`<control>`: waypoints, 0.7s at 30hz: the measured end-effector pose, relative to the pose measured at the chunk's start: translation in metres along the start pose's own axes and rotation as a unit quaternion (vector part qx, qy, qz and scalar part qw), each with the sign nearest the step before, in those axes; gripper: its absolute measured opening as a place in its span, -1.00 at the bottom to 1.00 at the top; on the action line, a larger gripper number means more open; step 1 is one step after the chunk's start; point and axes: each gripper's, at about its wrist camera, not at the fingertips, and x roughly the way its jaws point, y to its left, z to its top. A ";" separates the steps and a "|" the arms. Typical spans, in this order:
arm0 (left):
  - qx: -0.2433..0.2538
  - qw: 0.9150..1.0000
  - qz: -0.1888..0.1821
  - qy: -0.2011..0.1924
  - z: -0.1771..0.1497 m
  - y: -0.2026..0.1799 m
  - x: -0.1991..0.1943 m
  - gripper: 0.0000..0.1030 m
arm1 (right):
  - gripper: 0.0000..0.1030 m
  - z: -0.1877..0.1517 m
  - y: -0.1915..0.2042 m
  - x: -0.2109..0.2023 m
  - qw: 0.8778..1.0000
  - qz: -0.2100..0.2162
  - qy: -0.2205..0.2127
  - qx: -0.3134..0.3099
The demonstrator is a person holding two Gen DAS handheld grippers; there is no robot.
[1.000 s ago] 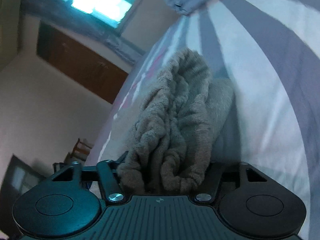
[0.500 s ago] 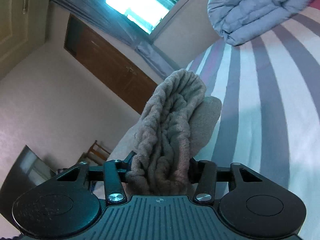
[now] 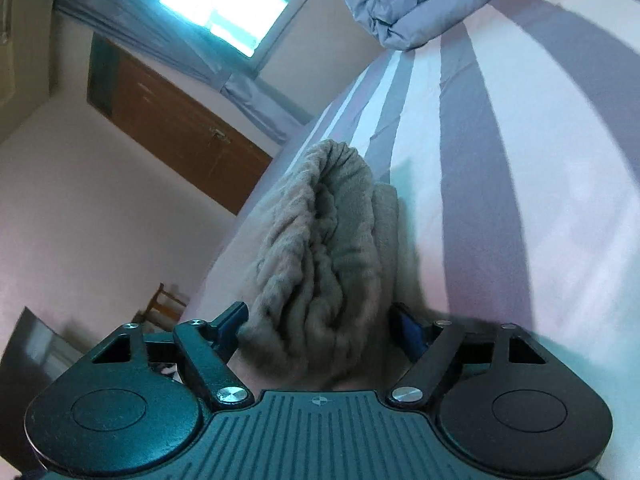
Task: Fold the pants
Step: 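Lower the folded sweatpants onto the bed and open both grippers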
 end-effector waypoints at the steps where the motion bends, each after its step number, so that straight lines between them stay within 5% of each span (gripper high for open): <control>1: 0.002 1.000 0.004 -0.006 -0.007 -0.003 -0.011 0.42 | 0.50 -0.002 0.000 -0.009 1.000 -0.001 -0.004 0.002; 7: -0.036 0.994 0.069 -0.083 -0.066 -0.019 -0.094 0.42 | 0.53 -0.051 0.013 -0.083 0.999 -0.026 -0.017 -0.010; 11: -0.027 0.988 0.121 -0.095 -0.104 -0.048 -0.127 0.46 | 0.59 -0.104 0.035 -0.123 0.998 -0.050 -0.040 -0.026; 13: -0.001 0.983 0.146 -0.108 -0.118 -0.068 -0.138 0.90 | 0.86 -0.130 0.053 -0.137 0.996 -0.071 -0.047 -0.033; 14: 0.018 0.979 0.163 -0.117 -0.127 -0.082 -0.147 0.88 | 1.00 -0.139 0.063 -0.140 0.994 -0.089 -0.053 -0.042; 16: 0.039 0.974 0.183 -0.130 -0.144 -0.102 -0.161 0.88 | 1.00 -0.166 0.100 -0.151 0.977 -0.156 -0.107 -0.097; 21: 0.082 0.957 0.204 -0.191 -0.168 -0.149 -0.193 0.88 | 1.00 -0.227 0.176 -0.184 0.949 -0.188 -0.148 -0.205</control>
